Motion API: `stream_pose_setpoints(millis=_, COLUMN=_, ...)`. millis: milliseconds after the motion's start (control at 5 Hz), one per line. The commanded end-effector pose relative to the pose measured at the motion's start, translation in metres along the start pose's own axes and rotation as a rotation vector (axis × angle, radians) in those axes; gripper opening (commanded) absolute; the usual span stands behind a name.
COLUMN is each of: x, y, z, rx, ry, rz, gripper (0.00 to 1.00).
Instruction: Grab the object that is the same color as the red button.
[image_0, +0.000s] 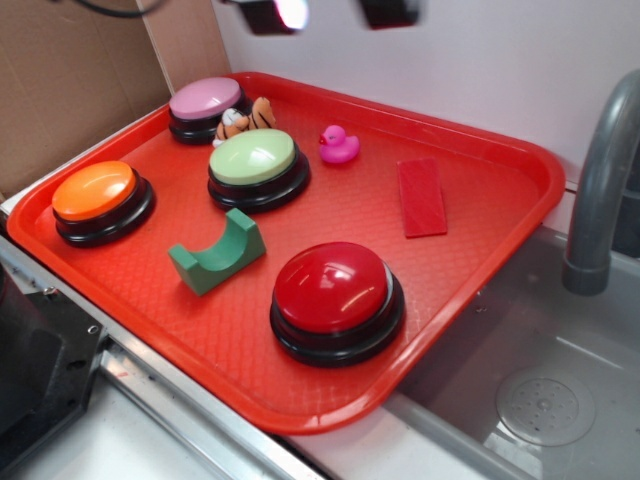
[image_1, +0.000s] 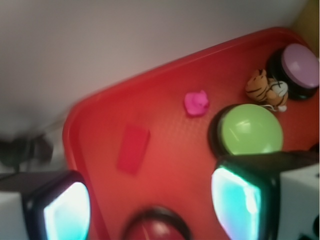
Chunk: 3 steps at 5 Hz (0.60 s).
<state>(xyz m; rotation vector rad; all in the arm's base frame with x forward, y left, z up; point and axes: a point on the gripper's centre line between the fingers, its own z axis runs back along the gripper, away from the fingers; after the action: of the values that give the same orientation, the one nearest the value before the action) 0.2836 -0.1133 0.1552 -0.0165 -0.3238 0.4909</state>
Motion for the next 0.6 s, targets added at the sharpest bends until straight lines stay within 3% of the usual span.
stream_pose_setpoints(millis=0, x=0.030, y=-0.033, z=-0.057, rx=0.070, ry=0.004, rz=0.140, gripper=1.00)
stream_pose_setpoints(millis=400, x=0.011, y=-0.010, z=-0.091, rx=0.094, ry=0.052, rz=0.154, gripper=1.00)
